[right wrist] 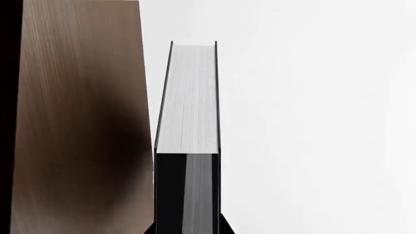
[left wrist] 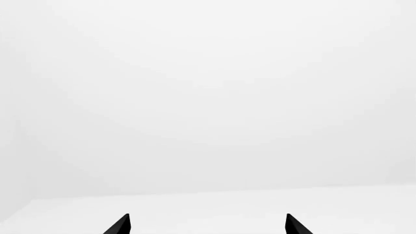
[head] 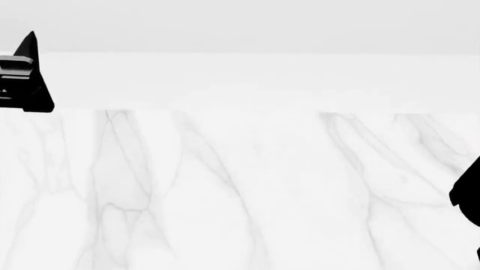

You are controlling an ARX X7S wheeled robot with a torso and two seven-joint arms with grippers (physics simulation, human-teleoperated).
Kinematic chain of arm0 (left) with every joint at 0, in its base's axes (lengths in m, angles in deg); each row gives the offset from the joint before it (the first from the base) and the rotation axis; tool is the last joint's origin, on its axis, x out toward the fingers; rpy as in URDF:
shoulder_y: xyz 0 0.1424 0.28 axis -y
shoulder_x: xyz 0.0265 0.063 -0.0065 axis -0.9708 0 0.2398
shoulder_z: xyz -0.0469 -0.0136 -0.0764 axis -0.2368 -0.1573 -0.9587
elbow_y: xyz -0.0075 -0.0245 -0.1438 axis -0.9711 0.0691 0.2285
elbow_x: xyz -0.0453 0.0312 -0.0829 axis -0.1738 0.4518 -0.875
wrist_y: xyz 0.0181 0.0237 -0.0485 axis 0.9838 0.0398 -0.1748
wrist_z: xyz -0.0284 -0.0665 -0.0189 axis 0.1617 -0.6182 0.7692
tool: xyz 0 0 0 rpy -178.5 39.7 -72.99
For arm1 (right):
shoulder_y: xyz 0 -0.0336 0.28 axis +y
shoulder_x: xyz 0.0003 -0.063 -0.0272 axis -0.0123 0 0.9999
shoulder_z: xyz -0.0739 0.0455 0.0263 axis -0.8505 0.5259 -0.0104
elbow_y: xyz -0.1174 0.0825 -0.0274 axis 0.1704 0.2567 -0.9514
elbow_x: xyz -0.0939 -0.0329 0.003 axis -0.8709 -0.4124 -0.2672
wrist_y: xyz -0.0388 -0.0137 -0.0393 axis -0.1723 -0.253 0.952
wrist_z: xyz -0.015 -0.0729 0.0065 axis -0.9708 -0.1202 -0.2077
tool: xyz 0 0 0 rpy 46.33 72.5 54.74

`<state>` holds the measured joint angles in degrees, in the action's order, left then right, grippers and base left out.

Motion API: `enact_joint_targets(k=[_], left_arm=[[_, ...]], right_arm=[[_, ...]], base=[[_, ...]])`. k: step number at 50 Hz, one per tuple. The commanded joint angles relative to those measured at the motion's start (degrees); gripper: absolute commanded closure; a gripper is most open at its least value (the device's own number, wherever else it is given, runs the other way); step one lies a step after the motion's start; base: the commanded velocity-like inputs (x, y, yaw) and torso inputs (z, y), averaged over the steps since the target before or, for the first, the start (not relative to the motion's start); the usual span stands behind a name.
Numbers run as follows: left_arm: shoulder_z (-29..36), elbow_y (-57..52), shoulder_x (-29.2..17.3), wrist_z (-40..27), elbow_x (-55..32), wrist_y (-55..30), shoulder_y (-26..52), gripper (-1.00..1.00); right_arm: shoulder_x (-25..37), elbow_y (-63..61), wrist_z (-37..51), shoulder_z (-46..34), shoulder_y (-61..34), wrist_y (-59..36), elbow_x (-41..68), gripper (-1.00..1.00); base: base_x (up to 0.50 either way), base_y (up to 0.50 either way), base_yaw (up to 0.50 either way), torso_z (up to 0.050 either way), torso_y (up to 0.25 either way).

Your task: Pick up the book on the left and place it on top of the shelf.

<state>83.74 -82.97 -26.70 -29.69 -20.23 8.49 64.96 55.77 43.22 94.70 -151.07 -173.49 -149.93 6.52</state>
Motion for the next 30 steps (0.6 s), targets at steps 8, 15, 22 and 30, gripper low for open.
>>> enact_joint_targets(k=[8, 15, 22, 30], left_arm=[[-0.18, -0.08, -0.32, -0.32, -0.47, 0.17, -0.40, -1.00], [-0.30, -0.29, -0.44, -0.48, -0.71, 0.05, -0.47, -1.00], [-0.21, -0.17, -0.52, -0.59, -0.85, 0.11, -0.48, -1.00], [-0.08, 0.03, -0.53, -0.70, -0.97, 0.43, -0.59, -1.00]], right_arm=[[-0.48, -0.01, 3.43, -2.85, 0.66, -0.41, -6.59, 1.00], [-0.66, -0.01, 4.75, -0.92, 0.79, 0.14, -6.57, 1.00], [-0.79, -0.01, 5.71, -0.22, 1.00, 0.75, -6.72, -1.00], [-1.06, -0.01, 5.92, 0.14, 1.00, 1.40, -6.72, -1.00]], base=[[0.00, 0.00, 0.00, 0.000, 0.001], [0.00, 0.00, 0.00, 0.002, 0.000], [0.00, 0.00, 0.00, 0.000, 0.001], [0.00, 0.00, 0.00, 0.000, 0.000]])
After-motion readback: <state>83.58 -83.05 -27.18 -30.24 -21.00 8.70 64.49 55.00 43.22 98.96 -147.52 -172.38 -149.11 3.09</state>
